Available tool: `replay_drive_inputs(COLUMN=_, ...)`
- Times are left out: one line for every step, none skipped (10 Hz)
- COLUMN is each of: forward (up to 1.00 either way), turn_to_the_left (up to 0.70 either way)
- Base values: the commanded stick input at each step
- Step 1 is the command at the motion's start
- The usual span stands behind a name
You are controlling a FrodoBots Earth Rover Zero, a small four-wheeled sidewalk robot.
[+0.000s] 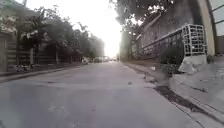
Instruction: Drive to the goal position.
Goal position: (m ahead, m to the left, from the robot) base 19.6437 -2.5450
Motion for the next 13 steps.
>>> replay_drive_inputs(forward=1.0, turn_to_the_left=0.0)
replay_drive_inputs(forward=1.0, turn_to_the_left=0.0)
replay_drive_inputs(forward=1.0, turn_to_the_left=0.0)
replay_drive_inputs(forward=1.0, turn_to_the_left=0.0)
replay_drive_inputs(forward=1.0, turn_to_the_left=-0.03)
replay_drive_inputs(forward=1.0, turn_to_the_left=-0.3)
replay_drive_inputs(forward=1.0, turn_to_the_left=-0.4)
replay_drive_inputs(forward=1.0, turn_to_the_left=-0.4)
replay_drive_inputs(forward=1.0, turn_to_the_left=-0.4)
replay_drive_inputs(forward=1.0, turn_to_the_left=-0.17)
replay_drive_inputs(forward=1.0, turn_to_the_left=0.0)
replay_drive_inputs(forward=1.0, turn_to_the_left=0.0)
replay_drive_inputs(forward=1.0, turn_to_the_left=0.0)
